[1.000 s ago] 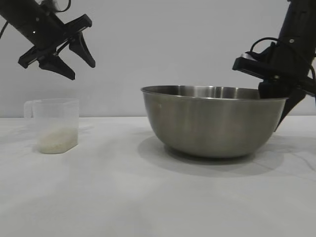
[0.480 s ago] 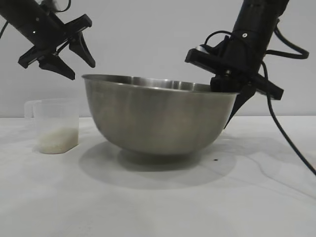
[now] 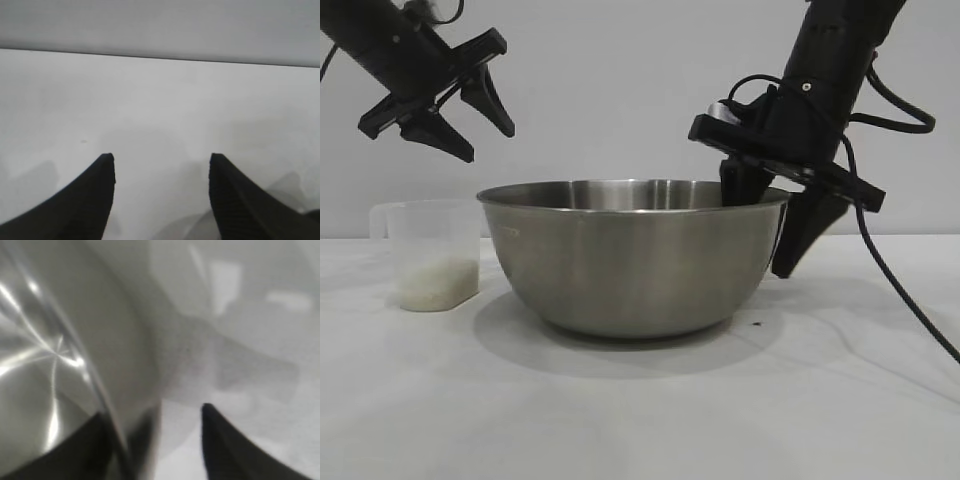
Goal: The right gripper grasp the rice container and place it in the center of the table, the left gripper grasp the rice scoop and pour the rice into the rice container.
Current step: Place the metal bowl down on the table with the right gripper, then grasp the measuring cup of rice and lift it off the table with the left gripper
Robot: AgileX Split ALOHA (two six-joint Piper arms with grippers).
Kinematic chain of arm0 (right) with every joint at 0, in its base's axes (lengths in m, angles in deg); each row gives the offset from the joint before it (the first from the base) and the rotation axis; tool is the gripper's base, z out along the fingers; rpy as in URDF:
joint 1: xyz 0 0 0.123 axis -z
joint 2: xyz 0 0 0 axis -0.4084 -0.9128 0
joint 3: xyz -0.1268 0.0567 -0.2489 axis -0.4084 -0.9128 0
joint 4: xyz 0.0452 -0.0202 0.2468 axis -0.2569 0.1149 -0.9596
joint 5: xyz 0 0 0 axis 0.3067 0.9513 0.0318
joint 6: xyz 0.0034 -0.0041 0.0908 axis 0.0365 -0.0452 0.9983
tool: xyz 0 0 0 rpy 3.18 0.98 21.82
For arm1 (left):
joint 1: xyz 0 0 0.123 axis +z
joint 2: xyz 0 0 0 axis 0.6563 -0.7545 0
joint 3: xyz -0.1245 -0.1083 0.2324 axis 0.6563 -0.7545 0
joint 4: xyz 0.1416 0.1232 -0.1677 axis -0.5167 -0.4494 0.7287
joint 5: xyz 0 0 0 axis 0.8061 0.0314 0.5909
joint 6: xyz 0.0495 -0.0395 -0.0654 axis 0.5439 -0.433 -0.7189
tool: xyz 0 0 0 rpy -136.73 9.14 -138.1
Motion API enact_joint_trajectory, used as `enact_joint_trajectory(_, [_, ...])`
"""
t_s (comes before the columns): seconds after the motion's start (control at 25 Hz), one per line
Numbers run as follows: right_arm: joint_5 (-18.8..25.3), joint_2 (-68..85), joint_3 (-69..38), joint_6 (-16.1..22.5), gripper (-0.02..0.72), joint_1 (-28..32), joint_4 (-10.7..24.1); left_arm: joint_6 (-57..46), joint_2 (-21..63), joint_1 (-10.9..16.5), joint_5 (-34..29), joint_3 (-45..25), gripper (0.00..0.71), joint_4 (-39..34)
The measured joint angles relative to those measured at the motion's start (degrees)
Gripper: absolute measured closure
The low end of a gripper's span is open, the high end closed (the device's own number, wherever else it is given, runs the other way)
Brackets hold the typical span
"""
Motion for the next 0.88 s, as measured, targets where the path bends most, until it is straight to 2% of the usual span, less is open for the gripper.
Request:
enact_joint_trajectory(0.28, [0.54,5.32,2.82,1.45,0.158,1.94,3.47,0.00,0.00,0.00,0.00,0.00,0.296,0.00])
enact_joint_trajectory(0.36, [1.05,8.30,2.82,2.23,0.158,4.11,6.63,0.00,0.00,0.00,0.00,0.00,0.296,0.00])
enact_joint_trajectory(0.4, [1.26,9.19,2.82,2.34,0.158,5.01,7.00,0.00,0.00,0.00,0.00,0.00,0.296,0.00])
enact_joint_trajectory(0.68, [1.61,18.53,2.67,2.57,0.158,10.21,7.41,0.00,0.00,0.00,0.00,0.00,0.296,0.09])
enact_joint_trajectory(0.88, [1.83,28.62,-3.06,2.57,0.158,14.10,7.99,0.00,0.00,0.00,1.12,0.00,0.296,0.09])
